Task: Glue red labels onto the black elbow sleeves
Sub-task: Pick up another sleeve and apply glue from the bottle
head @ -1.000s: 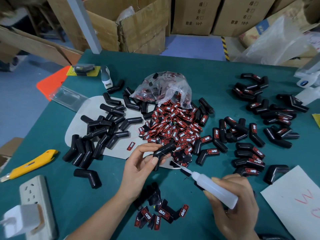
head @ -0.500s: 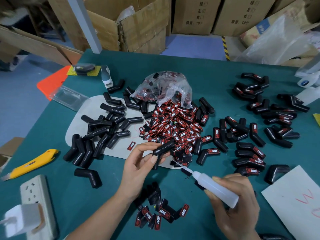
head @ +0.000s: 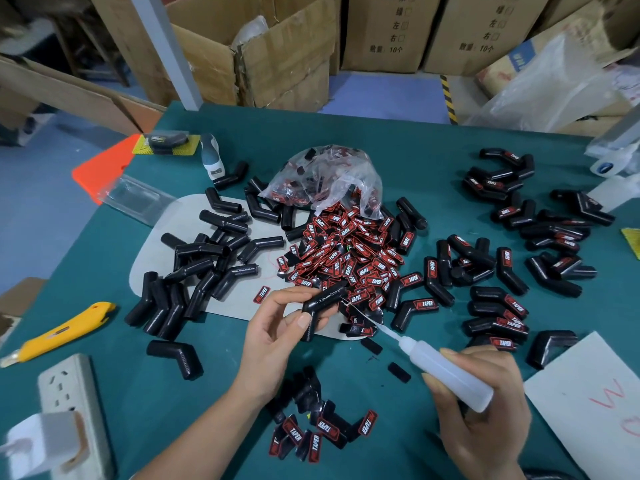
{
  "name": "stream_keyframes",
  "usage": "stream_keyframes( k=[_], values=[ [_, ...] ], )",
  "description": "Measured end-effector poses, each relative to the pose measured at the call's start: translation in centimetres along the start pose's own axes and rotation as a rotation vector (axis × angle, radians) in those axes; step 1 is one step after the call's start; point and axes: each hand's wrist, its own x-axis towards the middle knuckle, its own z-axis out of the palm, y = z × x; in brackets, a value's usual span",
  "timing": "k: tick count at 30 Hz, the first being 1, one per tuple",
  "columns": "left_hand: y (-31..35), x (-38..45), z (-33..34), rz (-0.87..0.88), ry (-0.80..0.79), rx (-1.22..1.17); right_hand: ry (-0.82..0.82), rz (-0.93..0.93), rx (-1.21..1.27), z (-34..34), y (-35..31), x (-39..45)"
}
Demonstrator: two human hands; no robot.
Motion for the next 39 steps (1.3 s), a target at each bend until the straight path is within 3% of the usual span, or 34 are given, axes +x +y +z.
stream_keyframes(
  k=[32,35,39],
  values=[
    [0.3,-0.1,0.2,0.036,-0.01,0.047,0.039,0.029,0.086,-0.1,-0.1,0.3],
    [0.5,0.1,0.3,-0.031,0.035,0.012,0.11,0.142,0.174,-0.4,0.3,0.4],
    [0.3,0.3,0.1,-0.091,0.104,-0.024,0.153,0.544,0.263,-0.2,1.2,0.9]
  ],
)
